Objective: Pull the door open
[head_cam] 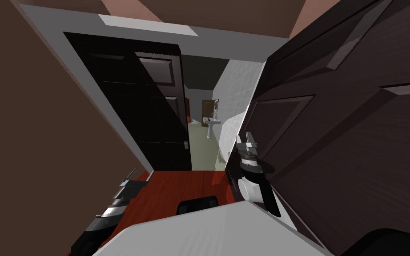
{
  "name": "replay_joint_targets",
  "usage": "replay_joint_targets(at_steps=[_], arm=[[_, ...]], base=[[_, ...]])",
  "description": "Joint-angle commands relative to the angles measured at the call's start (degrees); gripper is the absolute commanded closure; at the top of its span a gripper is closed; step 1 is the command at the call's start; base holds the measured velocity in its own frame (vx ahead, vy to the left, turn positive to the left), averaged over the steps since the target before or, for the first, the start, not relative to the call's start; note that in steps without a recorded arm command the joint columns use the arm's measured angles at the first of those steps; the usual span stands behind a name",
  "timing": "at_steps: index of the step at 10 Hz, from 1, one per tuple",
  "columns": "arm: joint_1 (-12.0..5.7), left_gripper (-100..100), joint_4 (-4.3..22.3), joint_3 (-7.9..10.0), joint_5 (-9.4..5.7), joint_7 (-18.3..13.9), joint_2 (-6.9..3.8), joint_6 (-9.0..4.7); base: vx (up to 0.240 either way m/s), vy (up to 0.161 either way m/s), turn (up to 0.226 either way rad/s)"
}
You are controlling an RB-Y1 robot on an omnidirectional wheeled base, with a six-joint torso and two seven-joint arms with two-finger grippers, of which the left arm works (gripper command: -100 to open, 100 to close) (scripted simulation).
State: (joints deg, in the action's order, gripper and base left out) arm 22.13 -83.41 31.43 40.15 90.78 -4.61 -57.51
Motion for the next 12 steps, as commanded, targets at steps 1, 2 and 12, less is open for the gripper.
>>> replay_joint_targets(at_steps=[1,2,12], arm=[[-0.21,-100,1.86,1.04,1.03,2.86,0.13,-1.35],[-0.31,-100,2.79,1.59,1.68,4.42,0.29,-2.0],[-1.31,-100,11.73,6.88,7.87,19.46,1.97,-8.28]], base=[[0.113,-0.056,-0.004],[0.104,-0.04,-0.003],[0.098,-0.047,-0.004]])
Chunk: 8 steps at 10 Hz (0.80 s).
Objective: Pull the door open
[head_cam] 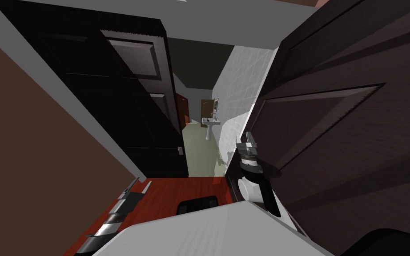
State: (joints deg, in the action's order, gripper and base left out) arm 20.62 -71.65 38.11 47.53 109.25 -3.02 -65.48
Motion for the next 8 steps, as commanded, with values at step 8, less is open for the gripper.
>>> replay_joint_targets(at_steps=[8], arm=[[-0.47,-100,5.99,3.8,4.7,11.42,1.88,-4.58]], base=[[0.095,-0.036,-0.002]])
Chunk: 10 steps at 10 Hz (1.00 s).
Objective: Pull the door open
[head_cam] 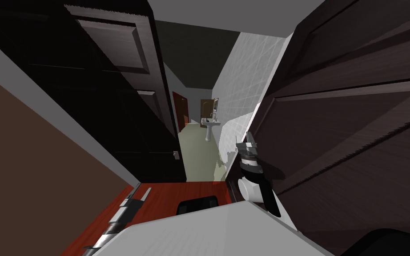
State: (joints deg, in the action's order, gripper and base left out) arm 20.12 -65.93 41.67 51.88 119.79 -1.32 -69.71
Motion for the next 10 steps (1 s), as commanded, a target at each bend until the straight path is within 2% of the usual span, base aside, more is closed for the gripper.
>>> replay_joint_targets(at_steps=[1,10], arm=[[-0.05,-100,0.99,0.68,0.86,2.14,0.38,-0.86],[-0.62,-100,6.17,3.82,4.53,11.47,2.24,-4.6]], base=[[0.091,-0.033,0.0],[0.098,-0.015,0.001]])
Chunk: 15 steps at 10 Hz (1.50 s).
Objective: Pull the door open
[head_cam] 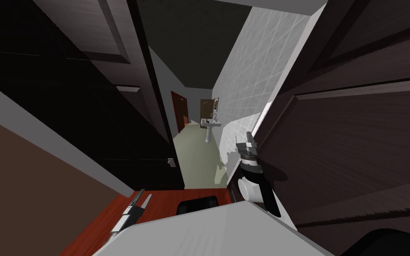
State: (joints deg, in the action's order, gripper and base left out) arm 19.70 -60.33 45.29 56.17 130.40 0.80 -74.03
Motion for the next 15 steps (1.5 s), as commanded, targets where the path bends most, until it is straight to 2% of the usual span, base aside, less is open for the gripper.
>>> replay_joint_targets(at_steps=[1,5,6,7,9,11,12,13,14,15], arm=[[-0.28,-100,1.33,0.67,0.79,2.28,0.46,-0.85],[-0.5,-100,3.42,1.99,2.33,6.29,1.53,-2.43],[-0.3,-100,2.74,1.72,2.09,5.37,1.47,-2.07],[-0.88,-100,3.42,2.18,1.82,5.6,-0.48,-1.66],[-2.12,-100,4.78,3.1,1.16,5.66,-2.73,-0.56],[-3.21,-100,5.98,3.92,0.57,5.73,-3.1,0.41],[-3.69,-100,6.51,4.27,0.31,5.75,-2.82,0.84],[-4.21,-100,7.08,4.67,0.03,5.79,-2.1,1.3],[-3.88,-100,6.73,4.43,0.2,5.74,-2.49,0.94],[-3.88,100,6.73,4.43,0.2,5.74,-2.49,0.94]], base=[[0.107,0.004,0.003],[0.146,-0.013,0.004],[0.07,-0.001,0.002],[0.045,-0.066,-0.106],[0.117,-0.094,-0.147],[0.199,-0.036,-0.148],[0.205,-0.015,-0.11],[0.213,-0.006,-0.156],[0.084,-0.004,0.036],[-0.029,-0.005,-0.017]])
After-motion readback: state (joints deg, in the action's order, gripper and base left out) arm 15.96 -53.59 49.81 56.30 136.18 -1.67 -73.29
